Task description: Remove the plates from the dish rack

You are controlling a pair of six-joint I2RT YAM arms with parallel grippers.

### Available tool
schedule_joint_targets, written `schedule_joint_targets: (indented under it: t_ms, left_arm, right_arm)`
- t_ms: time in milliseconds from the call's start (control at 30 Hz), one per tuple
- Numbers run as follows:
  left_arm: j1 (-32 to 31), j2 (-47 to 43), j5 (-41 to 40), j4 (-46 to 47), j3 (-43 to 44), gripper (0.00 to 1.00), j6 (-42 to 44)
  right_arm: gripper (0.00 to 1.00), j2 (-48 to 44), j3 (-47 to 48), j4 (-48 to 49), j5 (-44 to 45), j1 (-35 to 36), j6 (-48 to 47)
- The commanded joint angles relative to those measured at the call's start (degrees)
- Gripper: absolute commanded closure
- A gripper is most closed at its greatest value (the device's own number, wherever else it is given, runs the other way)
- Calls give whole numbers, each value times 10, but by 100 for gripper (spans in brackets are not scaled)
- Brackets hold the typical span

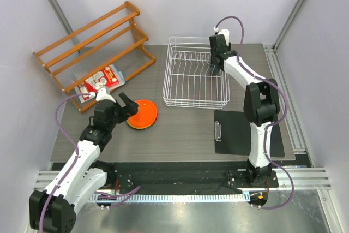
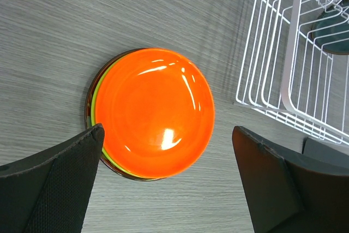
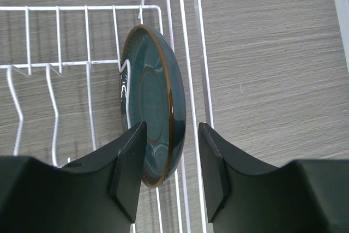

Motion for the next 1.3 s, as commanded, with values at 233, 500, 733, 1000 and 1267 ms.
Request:
schedule_joint_targets:
  t_ms: [233, 500, 733, 1000, 1267]
  left_arm:
    - [2, 21, 7, 15, 22, 1, 18]
    - [2, 28, 8, 26, 9, 1, 15]
    - [2, 28, 16, 30, 12, 1, 15]
    - [2, 30, 26, 31, 13, 1, 14]
    - [1, 23, 38, 33, 15, 1, 10]
  right_arm:
    - [77, 46, 56, 1, -12, -10, -15]
    - [99, 31, 70, 0, -9, -6, -30]
    - [99, -17, 55, 33, 98, 29, -82]
    - [99, -85, 33, 87, 157, 55, -130]
    - [99, -172, -7, 60, 138, 91, -115]
